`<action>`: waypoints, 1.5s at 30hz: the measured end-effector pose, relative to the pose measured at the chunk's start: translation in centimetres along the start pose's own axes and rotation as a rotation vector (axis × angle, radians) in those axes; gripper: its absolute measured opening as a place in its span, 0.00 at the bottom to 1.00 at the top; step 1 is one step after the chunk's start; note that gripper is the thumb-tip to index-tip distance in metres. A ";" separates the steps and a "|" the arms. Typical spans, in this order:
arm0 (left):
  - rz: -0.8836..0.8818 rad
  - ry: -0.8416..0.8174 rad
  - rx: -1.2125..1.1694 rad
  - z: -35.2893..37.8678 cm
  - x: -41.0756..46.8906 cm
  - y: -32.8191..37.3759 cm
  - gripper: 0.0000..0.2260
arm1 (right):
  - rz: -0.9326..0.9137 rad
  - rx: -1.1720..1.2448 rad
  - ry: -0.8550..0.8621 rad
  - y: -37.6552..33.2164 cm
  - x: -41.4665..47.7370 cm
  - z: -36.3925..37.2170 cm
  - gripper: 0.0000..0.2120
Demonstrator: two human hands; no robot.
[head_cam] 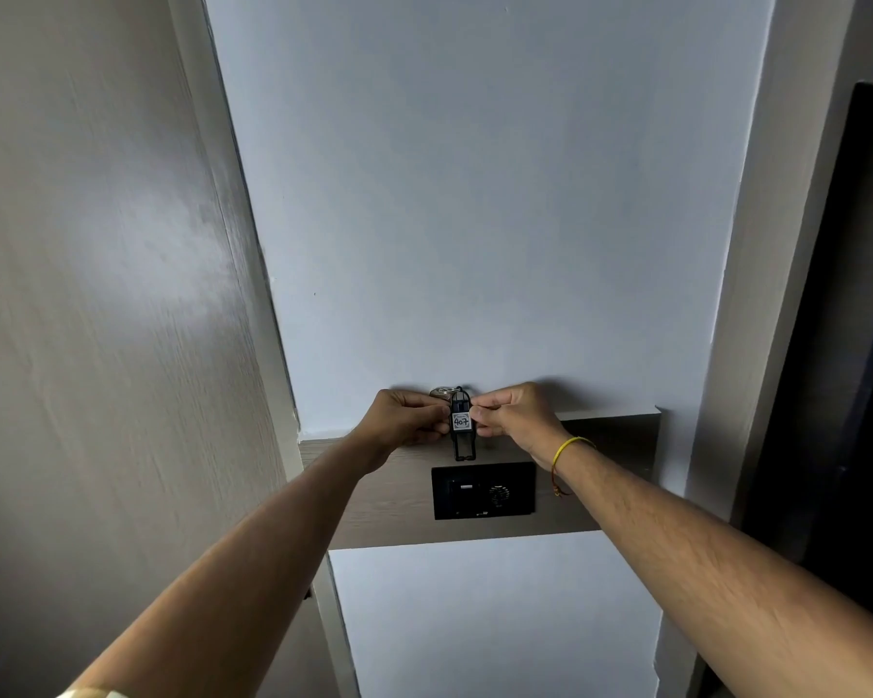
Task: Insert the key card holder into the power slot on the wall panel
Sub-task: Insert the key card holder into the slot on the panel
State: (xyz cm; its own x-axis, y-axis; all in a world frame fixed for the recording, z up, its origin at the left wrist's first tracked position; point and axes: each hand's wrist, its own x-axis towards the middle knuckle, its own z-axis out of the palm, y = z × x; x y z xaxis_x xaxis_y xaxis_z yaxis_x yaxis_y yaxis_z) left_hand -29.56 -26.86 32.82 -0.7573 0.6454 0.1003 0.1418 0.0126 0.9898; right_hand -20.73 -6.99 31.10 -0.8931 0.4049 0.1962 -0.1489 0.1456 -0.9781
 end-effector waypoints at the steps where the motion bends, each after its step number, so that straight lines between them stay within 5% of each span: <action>1: 0.001 0.000 -0.003 0.0 0.0 0.0 0.03 | -0.001 -0.001 -0.002 0.0 0.0 0.0 0.12; 8: 0.006 0.005 -0.008 0.0 0.0 0.0 0.05 | -0.021 0.015 0.001 0.2 -0.1 0.1 0.07; 45: 0.008 0.027 -0.015 0.3 -0.8 -0.2 0.03 | -0.042 -0.062 0.033 1.0 -0.2 0.3 0.14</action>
State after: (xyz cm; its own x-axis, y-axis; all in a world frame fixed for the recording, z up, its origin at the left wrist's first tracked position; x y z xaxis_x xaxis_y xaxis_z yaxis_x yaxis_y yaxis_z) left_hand -28.74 -27.17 32.52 -0.7730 0.6246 0.1109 0.1387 -0.0043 0.9903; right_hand -20.82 -7.25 30.01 -0.8717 0.4270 0.2403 -0.1583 0.2186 -0.9629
